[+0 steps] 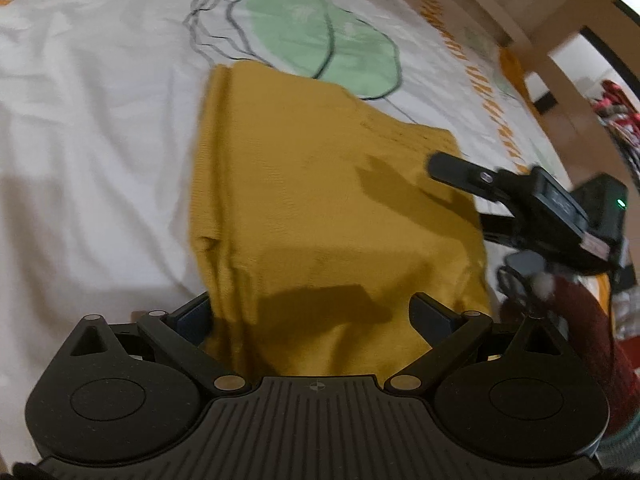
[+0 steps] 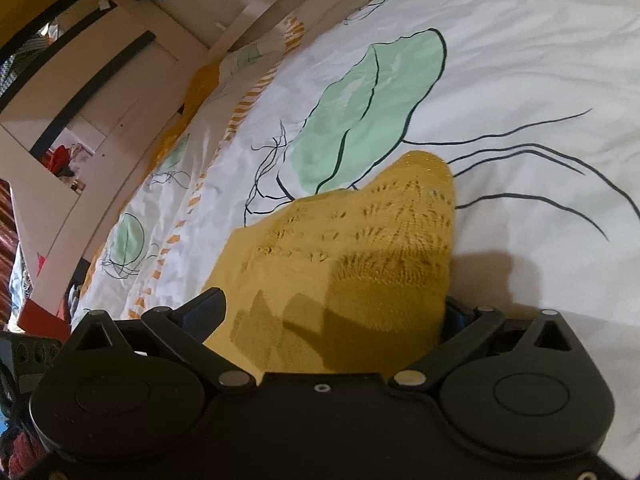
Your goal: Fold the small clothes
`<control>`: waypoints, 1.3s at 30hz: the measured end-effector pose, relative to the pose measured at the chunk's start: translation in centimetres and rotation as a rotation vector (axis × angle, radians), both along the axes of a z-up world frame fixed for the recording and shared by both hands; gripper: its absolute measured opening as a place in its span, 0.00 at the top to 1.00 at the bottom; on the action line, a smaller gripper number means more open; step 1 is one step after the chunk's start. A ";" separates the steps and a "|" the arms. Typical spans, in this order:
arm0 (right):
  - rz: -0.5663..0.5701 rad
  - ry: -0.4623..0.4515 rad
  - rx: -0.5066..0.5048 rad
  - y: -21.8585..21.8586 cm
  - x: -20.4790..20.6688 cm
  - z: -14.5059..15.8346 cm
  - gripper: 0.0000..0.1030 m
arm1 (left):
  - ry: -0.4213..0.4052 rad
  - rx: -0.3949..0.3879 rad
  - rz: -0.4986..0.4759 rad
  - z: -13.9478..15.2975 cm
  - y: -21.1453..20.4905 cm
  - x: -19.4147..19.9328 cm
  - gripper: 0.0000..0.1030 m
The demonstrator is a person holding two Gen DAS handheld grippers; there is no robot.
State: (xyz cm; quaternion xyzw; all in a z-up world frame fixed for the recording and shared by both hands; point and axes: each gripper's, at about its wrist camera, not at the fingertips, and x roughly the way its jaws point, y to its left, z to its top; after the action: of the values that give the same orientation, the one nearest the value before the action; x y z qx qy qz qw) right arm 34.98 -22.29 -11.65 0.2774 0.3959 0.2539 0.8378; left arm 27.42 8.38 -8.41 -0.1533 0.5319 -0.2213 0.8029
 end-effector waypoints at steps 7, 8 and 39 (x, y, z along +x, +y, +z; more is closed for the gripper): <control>0.034 -0.016 0.046 -1.0 -0.5 -0.2 0.00 | 0.057 -0.149 0.019 -0.5 1.6 -0.3 0.03; 0.037 -0.019 0.046 -1.0 -0.5 -0.2 0.00 | 0.056 -0.160 0.023 -0.5 1.7 -0.4 0.04; 0.028 0.173 0.058 -5.2 -16.5 4.1 0.60 | 0.099 -0.307 -0.106 2.0 -3.8 -13.9 0.86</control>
State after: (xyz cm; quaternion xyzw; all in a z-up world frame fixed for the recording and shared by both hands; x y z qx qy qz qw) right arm 18.52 -27.46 -7.54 0.3172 0.4631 0.2518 0.7883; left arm 13.57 4.55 -6.43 -0.2565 0.5380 -0.3343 0.7301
